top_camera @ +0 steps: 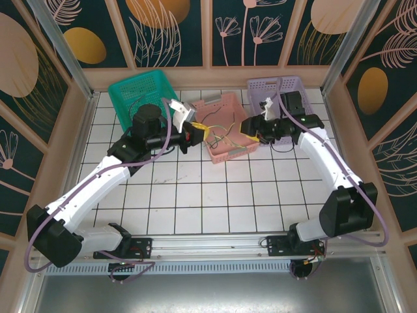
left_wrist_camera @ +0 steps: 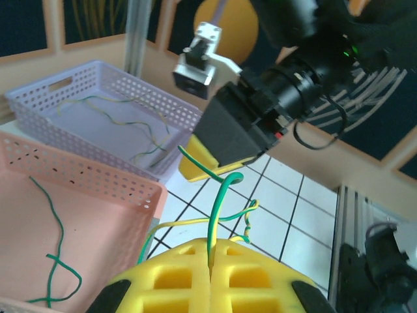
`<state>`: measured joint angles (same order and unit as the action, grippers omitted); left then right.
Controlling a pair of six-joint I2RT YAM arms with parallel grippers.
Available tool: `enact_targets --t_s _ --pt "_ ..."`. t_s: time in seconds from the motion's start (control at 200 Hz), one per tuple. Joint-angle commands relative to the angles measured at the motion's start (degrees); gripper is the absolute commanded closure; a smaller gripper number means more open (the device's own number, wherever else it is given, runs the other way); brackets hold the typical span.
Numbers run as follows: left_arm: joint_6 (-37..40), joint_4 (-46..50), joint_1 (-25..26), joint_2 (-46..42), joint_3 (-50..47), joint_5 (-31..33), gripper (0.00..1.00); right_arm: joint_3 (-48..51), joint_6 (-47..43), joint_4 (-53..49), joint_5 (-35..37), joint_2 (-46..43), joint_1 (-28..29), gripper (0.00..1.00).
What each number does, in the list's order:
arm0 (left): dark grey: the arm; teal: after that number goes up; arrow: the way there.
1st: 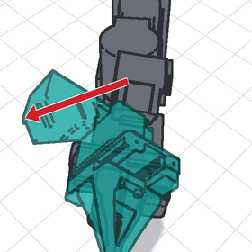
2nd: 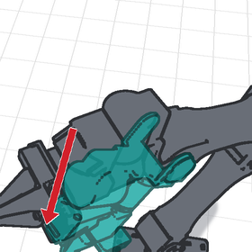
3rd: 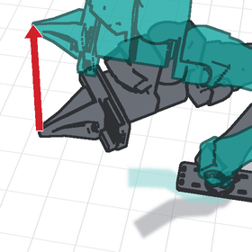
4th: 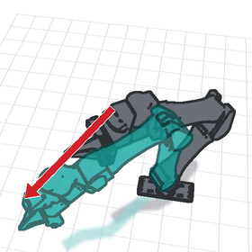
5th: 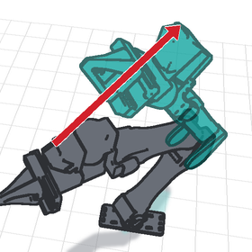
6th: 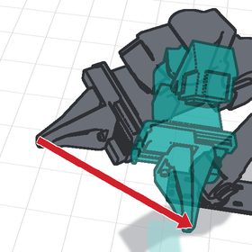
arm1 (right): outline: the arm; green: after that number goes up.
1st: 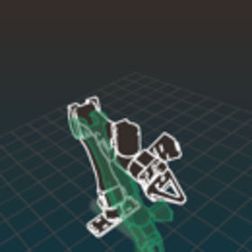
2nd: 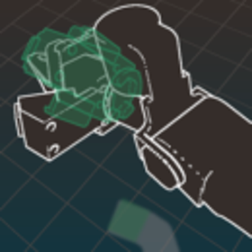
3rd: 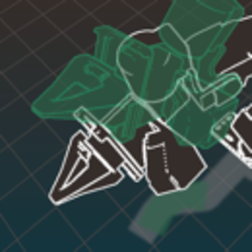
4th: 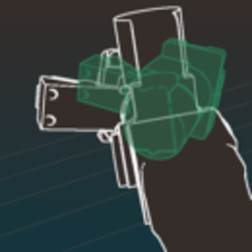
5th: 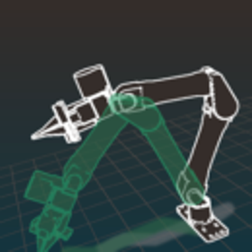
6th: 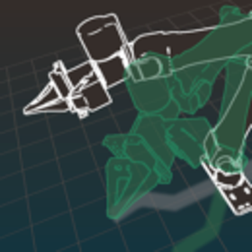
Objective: Untangle the cables
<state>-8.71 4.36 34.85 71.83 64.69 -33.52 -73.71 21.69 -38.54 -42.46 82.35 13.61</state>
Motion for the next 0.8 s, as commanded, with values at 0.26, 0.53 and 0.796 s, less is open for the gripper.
enact_targets --t_s 0.26,0.53,0.796 --pt "26.7 19.8 12.6 0.7 7.1 9.5 1.00 -11.6 -3.1 -4.8 -1.0 7.2 0.6 0.44" --pt "38.4 23.7 18.5 2.5 8.0 20.2 1.00 -15.8 -13.4 -18.8 6.7 14.1 12.9 0.39" --pt "40.7 22.4 18.8 2.1 5.8 21.3 1.00 -11.6 -15.0 -20.1 12.5 13.4 17.4 0.37"
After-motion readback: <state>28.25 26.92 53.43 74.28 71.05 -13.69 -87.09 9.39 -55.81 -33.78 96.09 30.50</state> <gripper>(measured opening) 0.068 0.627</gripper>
